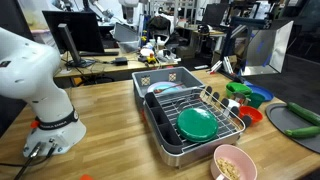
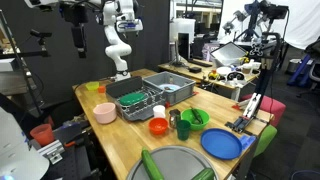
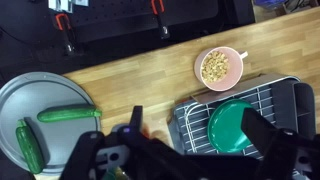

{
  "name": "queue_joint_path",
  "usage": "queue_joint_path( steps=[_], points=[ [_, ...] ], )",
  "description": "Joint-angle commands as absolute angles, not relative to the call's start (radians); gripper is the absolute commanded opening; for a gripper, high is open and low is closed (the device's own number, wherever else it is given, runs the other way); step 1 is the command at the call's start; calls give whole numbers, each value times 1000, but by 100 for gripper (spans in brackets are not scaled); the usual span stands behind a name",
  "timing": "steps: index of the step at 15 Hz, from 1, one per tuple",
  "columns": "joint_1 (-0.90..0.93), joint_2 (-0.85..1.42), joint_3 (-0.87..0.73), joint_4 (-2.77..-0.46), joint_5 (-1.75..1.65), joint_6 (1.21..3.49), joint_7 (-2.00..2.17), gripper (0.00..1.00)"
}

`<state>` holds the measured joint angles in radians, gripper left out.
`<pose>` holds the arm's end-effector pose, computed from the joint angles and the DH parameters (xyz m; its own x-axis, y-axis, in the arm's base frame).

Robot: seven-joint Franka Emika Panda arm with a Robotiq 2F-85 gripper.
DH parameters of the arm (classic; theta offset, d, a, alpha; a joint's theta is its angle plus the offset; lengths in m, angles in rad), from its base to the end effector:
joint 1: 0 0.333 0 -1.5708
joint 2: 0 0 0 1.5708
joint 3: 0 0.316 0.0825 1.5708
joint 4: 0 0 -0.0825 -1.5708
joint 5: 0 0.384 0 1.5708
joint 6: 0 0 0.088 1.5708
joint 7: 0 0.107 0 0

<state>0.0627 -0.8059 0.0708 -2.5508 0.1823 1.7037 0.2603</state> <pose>0.3008 0.0604 0.5156 0.9822 -0.1720 -0.0748 -0.1797 -0.9772 -0.1126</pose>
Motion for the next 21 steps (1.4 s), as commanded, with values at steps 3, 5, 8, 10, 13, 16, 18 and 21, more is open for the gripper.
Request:
queue_joint_path(
  steps=[3,5,8,10,13,16,18,21],
  points=[
    [35,-800,91,-2539,182,1655,265,100],
    [17,-801,103,-2537,190,1621,322,100],
    [-1,-631,152,-2530,272,1794,454,100],
    [-3,-545,169,-2543,332,1950,512,100],
    [29,-519,162,-2571,314,1989,505,100],
    [27,-541,160,-2557,313,1974,504,100],
    [26,-582,162,-2565,314,1959,503,100],
    [25,-585,162,-2573,315,1959,503,100]
  ],
)
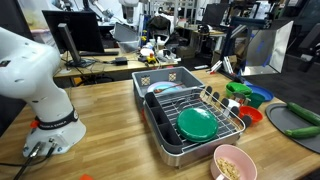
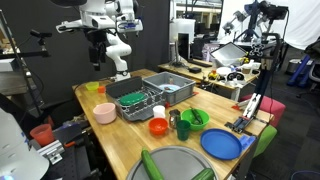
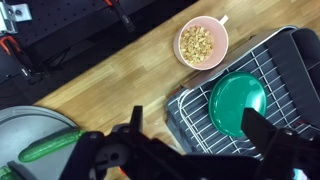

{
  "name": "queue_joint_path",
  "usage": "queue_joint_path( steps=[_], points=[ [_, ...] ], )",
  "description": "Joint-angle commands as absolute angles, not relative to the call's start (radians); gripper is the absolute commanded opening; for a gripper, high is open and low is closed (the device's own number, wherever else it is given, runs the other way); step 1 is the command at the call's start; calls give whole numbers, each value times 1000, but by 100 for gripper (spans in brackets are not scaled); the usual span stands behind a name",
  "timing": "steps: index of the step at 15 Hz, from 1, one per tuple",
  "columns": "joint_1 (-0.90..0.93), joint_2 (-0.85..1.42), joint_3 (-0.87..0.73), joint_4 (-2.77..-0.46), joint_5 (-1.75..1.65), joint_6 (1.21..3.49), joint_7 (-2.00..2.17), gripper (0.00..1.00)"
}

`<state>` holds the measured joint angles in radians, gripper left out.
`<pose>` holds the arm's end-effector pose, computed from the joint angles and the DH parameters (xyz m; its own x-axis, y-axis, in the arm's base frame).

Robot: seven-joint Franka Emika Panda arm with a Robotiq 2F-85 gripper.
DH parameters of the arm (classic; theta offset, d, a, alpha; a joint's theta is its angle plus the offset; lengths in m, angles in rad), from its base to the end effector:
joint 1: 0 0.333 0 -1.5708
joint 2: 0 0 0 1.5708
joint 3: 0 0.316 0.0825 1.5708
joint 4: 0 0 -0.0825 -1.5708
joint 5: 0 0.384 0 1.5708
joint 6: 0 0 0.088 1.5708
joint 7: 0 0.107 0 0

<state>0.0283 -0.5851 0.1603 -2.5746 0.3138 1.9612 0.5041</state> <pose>0.3558 0.0893 0.4503 0.8894 -0.4381 -0.1304 -0.4546 -0.8776 -0.1523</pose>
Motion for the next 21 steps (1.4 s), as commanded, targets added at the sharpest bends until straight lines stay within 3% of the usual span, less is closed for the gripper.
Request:
queue_joint_path(
  steps=[1,9,18,19,21],
  points=[
    [25,-585,162,-2573,315,1959,503,100],
    [-32,-529,163,-2575,336,2084,683,100],
    [-90,-178,38,-2568,415,2398,895,100],
    [-76,-250,37,-2594,370,2365,863,100],
    [-75,-176,20,-2582,387,2402,874,100]
  ],
)
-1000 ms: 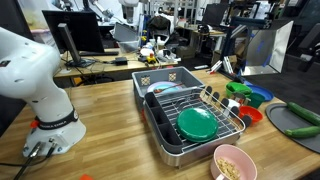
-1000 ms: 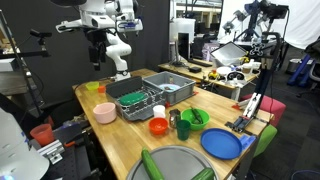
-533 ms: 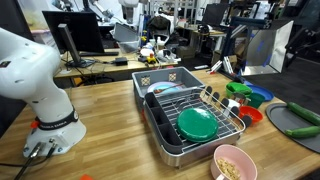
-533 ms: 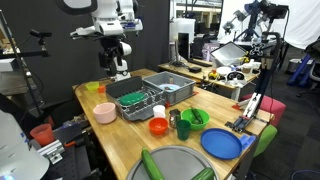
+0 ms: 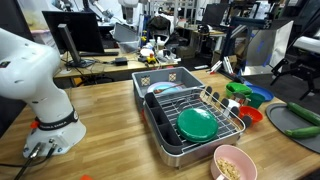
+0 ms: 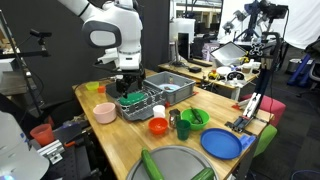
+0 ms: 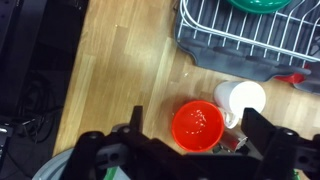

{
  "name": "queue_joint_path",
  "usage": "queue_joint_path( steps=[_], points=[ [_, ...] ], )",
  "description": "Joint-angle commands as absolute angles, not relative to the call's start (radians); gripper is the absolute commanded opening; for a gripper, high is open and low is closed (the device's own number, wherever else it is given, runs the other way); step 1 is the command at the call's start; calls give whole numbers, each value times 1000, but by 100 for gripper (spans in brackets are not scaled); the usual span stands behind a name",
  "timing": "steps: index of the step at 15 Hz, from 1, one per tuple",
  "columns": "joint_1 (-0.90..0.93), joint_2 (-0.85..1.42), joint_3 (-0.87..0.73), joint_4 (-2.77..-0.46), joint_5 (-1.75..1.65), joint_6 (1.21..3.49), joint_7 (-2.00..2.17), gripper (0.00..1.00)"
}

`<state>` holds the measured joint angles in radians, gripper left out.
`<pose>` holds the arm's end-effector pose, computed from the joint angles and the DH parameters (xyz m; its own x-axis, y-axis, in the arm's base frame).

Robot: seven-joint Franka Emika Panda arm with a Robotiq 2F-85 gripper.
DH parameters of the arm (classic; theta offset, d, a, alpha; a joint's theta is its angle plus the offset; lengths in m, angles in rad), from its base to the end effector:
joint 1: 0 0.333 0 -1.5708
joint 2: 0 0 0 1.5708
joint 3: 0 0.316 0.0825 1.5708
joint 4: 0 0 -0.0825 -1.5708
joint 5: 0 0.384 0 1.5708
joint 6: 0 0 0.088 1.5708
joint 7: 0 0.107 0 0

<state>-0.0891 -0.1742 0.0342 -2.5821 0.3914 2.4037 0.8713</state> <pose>0.4323 -0.0214 0.3215 0.3503 -0.9111 -0.2171 -0.9354 -0.3286 -0.1302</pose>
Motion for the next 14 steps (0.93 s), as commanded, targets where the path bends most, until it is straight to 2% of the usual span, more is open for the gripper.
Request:
queue_joint_path(
  steps=[1,8,14],
  points=[
    [-74,-164,19,-2573,389,2403,882,100],
    [-71,-174,21,-2565,389,2402,897,100],
    [-71,3,-22,-2506,468,2382,850,100]
  ],
)
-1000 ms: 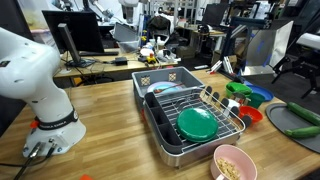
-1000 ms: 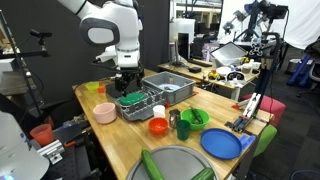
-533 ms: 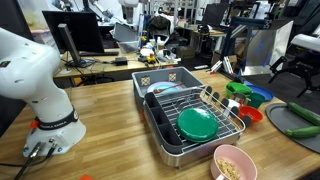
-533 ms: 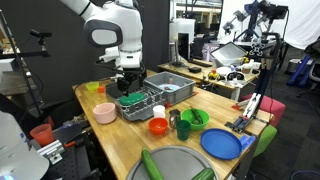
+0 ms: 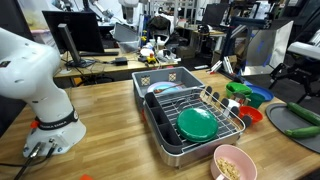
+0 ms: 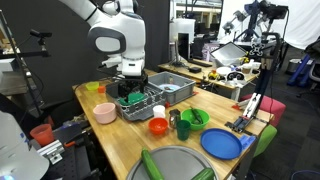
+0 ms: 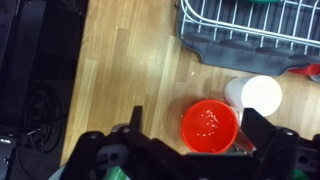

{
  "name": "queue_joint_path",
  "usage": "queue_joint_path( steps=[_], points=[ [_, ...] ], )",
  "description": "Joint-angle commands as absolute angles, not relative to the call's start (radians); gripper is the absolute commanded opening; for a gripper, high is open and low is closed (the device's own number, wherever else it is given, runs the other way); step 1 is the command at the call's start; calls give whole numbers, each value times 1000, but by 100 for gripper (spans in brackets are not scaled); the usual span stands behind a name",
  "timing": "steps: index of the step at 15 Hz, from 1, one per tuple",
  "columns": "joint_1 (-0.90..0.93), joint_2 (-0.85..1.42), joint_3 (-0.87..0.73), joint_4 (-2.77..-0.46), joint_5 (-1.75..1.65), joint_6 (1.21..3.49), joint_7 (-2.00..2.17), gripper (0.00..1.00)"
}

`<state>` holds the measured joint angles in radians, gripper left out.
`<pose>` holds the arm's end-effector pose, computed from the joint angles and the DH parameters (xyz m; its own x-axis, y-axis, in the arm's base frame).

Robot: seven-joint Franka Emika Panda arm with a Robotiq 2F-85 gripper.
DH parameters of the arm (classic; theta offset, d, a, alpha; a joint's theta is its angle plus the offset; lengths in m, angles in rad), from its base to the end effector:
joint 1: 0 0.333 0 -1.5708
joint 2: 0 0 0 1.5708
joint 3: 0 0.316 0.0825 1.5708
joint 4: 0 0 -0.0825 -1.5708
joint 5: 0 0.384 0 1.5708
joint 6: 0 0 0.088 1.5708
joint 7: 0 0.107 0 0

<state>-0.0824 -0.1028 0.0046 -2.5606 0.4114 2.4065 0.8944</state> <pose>0.4379 -0.0316 0.2992 0.2823 -0.9253 -0.2532 -0.9592 -0.2687 -0.0875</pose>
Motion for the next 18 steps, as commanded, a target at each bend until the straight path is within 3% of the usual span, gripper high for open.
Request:
queue_joint_path(
  steps=[1,8,18],
  points=[
    [-73,45,-25,-2496,466,2398,852,100],
    [-77,326,-31,-2349,522,2467,753,100],
    [-71,490,-42,-2262,500,2544,742,100]
  ],
)
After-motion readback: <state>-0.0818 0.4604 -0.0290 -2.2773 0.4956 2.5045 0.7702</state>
